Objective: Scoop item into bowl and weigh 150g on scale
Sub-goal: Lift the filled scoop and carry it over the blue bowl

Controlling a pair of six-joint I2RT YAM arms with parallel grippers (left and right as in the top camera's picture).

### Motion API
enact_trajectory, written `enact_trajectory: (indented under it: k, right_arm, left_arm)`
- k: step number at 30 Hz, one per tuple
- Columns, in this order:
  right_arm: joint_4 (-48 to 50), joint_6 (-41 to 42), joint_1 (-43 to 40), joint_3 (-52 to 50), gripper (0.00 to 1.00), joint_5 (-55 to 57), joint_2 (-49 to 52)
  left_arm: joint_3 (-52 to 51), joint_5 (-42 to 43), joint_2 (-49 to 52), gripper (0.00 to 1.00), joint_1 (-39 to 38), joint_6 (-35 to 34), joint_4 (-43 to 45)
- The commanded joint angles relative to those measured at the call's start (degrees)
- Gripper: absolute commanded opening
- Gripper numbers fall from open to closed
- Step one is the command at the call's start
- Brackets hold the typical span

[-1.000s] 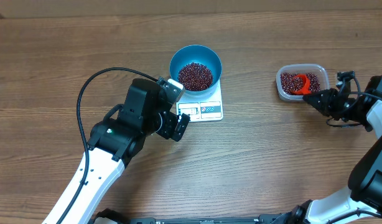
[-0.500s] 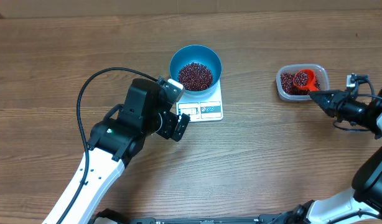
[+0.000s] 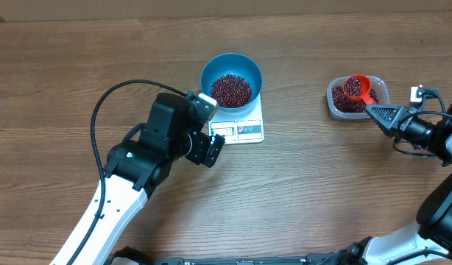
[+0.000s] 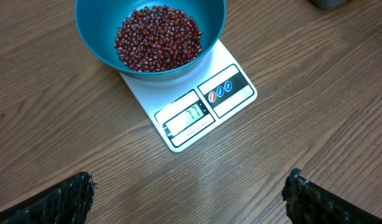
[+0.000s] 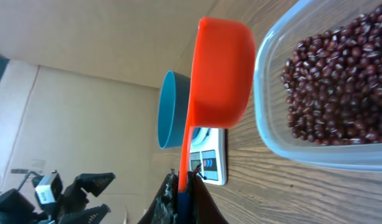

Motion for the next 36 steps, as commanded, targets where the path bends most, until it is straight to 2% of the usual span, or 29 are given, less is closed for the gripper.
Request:
enact_trajectory:
  k: [1, 10, 22, 32, 36]
  right_arm:
    - [-1.07, -3.28, 0.24, -0.04, 0.04, -5.07, 0.7]
    - [-1.6, -4.52, 7.19, -0.04, 0.04, -7.13, 0.7]
    - [2.08, -3.54, 24.11, -0.02, 0.04, -7.17, 0.7]
    - [18.16, 12.76, 31.41, -0.02, 0.04, -6.43, 0.7]
    - [25.07, 20.33, 33.27, -0.02, 0.04, -1.97, 0.7]
  left_arm:
    - [-0.02, 0.39, 0.31, 0.99, 0.09, -0.57, 0.17]
    - [-0.02, 0.39, 0.31, 0.99, 0.09, -0.57, 0.17]
    - [-0.02, 0.39, 0.31, 0.99, 0.09, -0.57, 0.17]
    - [-0.02, 0.39, 0.31, 1.0, 0.09, -0.57, 0.17]
    - [-0.02, 0.39, 0.31, 1.0, 0.09, -0.57, 0.17]
